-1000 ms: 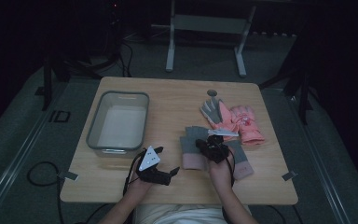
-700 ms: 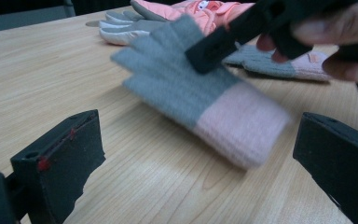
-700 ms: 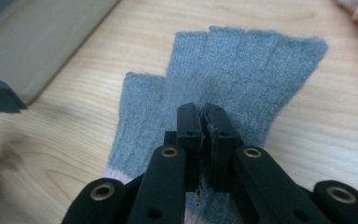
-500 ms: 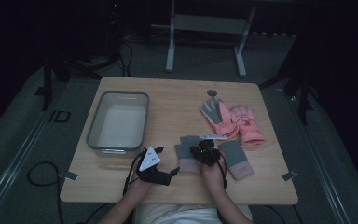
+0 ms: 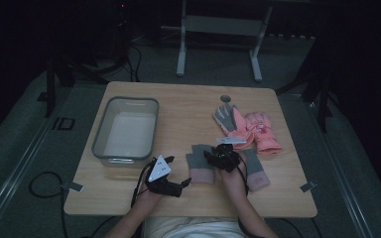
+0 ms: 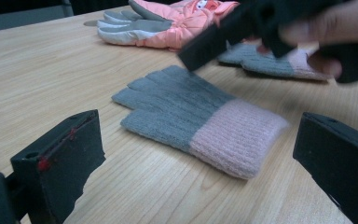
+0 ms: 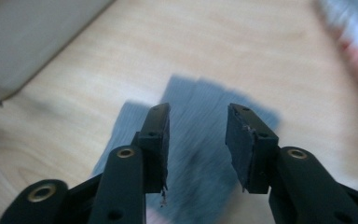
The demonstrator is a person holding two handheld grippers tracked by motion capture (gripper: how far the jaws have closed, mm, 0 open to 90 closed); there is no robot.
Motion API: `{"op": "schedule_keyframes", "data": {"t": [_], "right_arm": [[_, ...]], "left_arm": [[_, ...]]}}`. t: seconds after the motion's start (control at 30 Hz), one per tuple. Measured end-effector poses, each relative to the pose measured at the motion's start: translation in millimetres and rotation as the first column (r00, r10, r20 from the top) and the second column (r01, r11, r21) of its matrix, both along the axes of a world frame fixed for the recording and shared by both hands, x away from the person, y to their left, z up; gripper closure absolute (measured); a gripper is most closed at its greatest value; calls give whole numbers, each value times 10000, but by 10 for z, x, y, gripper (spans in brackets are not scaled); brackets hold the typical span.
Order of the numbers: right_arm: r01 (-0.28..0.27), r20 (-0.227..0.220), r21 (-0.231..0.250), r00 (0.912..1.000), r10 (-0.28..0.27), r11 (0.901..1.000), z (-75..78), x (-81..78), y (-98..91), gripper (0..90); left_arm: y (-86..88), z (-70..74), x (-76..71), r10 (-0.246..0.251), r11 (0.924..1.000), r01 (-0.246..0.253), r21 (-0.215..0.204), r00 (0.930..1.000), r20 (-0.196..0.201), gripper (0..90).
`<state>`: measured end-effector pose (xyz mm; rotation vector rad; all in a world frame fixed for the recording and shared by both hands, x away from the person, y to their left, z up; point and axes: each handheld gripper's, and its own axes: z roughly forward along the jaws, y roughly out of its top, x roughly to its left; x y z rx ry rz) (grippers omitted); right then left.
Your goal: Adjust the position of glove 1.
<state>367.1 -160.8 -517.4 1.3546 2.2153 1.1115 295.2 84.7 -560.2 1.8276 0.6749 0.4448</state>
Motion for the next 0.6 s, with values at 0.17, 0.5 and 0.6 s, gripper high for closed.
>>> {"op": "schedule_keyframes", "data": {"t": [0.17,0.5,0.6], "right_arm": [[-438,292,-517,9985,454,9977,163,104,-220,587],[-1038,505,-594,9930,1069,9928,320,119,-832,602],[-1203,589,-1001,9902,1266,9877,316,97,-988,601]], "left_arm": [[-1,0,2,20,10000,-20,-19,10000,-24,12],[-5,1,2,36,10000,-36,21,10000,-11,12],[-6,1,2,52,10000,-52,32,10000,-13,12]]}}
